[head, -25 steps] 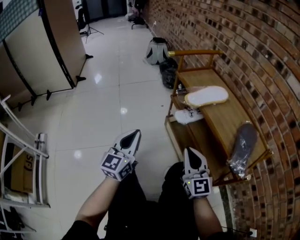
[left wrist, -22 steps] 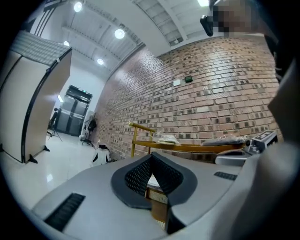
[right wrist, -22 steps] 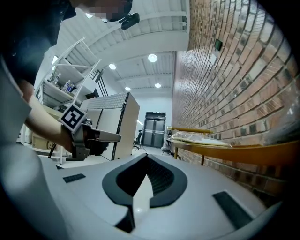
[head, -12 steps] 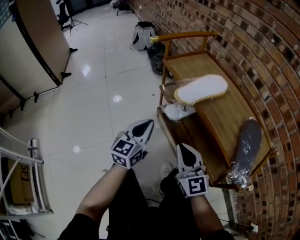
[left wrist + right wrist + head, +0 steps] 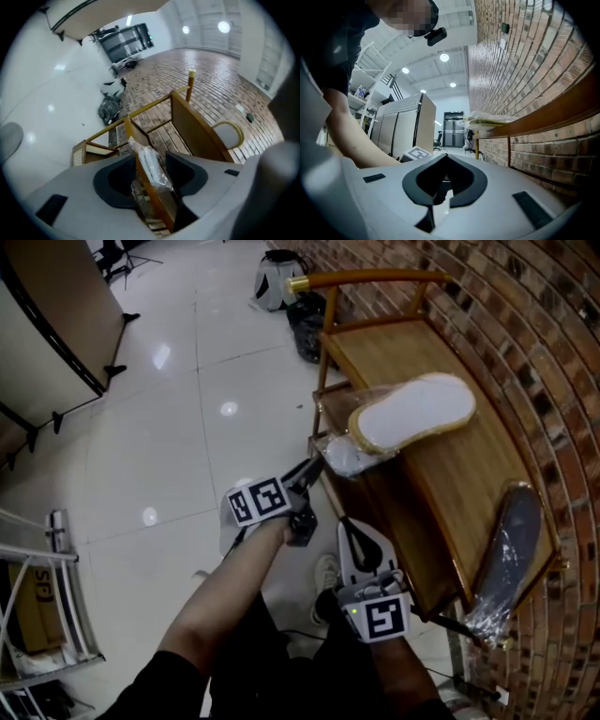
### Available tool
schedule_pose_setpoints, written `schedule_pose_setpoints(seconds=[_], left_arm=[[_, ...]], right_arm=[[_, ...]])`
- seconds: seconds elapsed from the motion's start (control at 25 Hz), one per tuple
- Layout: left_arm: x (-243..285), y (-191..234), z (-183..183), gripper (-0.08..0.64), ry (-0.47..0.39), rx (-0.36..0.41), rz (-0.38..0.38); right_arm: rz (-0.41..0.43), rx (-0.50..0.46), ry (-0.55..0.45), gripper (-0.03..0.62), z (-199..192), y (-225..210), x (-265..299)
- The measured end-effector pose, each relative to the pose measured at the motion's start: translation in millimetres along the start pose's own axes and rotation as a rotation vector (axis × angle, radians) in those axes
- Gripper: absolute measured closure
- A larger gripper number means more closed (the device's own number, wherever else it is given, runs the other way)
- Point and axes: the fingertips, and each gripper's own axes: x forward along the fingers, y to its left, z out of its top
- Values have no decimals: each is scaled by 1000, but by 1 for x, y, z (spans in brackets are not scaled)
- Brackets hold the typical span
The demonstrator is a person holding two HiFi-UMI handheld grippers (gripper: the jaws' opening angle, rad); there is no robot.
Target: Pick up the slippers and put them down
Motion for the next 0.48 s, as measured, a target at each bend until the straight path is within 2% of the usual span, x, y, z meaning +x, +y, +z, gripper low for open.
schedule_pose_setpoints(seconds=[0.12, 0.4, 0.48], left_arm=[[19, 16, -5, 359, -11, -88, -2], [45, 14, -18, 353, -33, -204, -59], [43, 10, -15, 353, -59, -208, -65]], right_arm=[[28, -2, 12, 583, -1, 4, -1], [11, 19, -10, 583, 5, -2, -7], [20, 11, -2, 583, 3, 0, -8]])
